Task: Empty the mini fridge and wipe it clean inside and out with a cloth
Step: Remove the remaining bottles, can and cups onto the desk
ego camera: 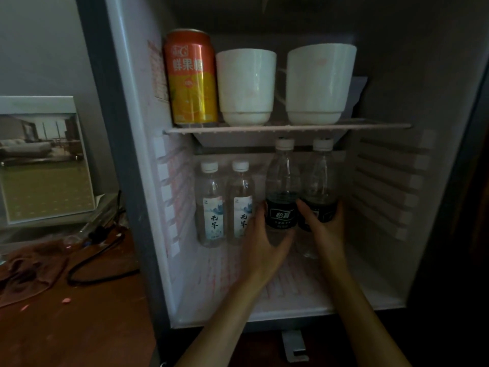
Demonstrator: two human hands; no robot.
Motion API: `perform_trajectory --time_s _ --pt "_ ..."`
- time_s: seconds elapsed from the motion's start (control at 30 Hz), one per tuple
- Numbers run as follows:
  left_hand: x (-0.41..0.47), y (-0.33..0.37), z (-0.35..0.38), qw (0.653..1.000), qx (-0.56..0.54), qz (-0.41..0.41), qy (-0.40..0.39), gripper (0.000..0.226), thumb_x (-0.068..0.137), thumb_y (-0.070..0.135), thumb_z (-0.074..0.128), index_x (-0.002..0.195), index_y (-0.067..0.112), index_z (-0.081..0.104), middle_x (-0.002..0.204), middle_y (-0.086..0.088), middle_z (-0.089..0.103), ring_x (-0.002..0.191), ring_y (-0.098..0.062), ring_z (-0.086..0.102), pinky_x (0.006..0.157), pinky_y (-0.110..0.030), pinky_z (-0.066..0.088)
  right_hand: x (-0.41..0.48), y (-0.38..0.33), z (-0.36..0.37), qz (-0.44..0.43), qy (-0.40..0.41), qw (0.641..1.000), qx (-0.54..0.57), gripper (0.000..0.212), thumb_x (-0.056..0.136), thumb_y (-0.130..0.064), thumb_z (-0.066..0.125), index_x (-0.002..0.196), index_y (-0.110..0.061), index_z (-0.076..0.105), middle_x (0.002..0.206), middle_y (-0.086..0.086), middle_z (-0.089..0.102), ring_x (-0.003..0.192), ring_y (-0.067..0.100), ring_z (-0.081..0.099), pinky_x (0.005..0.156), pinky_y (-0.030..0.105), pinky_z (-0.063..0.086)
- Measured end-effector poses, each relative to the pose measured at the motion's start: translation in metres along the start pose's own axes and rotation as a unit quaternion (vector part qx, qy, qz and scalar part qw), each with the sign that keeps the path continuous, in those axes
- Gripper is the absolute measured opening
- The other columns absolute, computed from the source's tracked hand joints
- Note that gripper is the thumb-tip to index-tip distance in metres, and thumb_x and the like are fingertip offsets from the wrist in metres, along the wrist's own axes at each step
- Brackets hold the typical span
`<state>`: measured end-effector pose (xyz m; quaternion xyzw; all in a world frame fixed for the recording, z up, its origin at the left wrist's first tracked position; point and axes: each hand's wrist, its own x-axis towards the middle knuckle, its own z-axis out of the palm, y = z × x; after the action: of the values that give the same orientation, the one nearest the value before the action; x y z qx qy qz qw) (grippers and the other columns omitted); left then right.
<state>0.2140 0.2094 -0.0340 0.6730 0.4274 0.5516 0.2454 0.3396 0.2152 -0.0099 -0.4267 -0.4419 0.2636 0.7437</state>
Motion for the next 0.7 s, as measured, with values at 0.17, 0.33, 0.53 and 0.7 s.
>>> perform_trajectory --time_s 0.17,0.33,0.53,0.7 --pt "-0.0012 0.0005 -0.0014 1.000 -0.005 -0.021 -0.010 0.079 0.077 0.060 0.061 0.145 0.030 0.034 0.141 0.008 0.043 0.128 -0.006 0.042 0.106 -0.032 0.040 -0.0019 -0.0036 -0.0007 0.002 -0.006 1.000 0.015 0.060 0.059 -0.043 0.082 0.108 -0.049 0.047 0.111 -0.022 0.057 0.112 0.009 0.057 0.102 0.042 0.047" --pt "-0.0024 0.0029 -0.0065 0.993 -0.085 -0.066 -0.050 0.056 0.089 0.022 0.067 0.129 0.028 0.029 0.123 0.016 0.049 0.116 -0.001 0.049 0.086 -0.010 0.040 -0.0031 -0.0037 0.0005 0.004 -0.004 1.000 0.011 0.079 0.048 -0.059 0.081 0.118 -0.042 0.048 0.120 -0.012 0.058 0.115 0.013 0.057 0.102 0.045 0.047" --pt "-0.0036 0.0062 -0.0045 0.993 -0.096 -0.053 -0.049 0.083 0.075 0.049 0.073 0.142 0.031 0.028 0.134 0.015 0.045 0.123 -0.001 0.045 0.095 -0.018 0.041 -0.0036 -0.0036 0.0005 0.008 -0.006 1.000 0.013 0.078 0.051 -0.061 0.081 0.119 -0.042 0.048 0.118 -0.015 0.059 0.114 0.011 0.058 0.102 0.043 0.047" --pt "-0.0020 0.0052 -0.0023 0.996 -0.080 -0.020 -0.031 0.091 0.064 0.063 0.069 0.143 0.034 0.032 0.138 0.013 0.046 0.126 0.000 0.044 0.103 -0.026 0.041 -0.0046 -0.0055 0.0009 -0.001 -0.014 1.000 0.021 0.069 0.059 -0.054 0.077 0.119 -0.039 0.049 0.110 -0.024 0.058 0.107 0.003 0.059 0.098 0.033 0.048"
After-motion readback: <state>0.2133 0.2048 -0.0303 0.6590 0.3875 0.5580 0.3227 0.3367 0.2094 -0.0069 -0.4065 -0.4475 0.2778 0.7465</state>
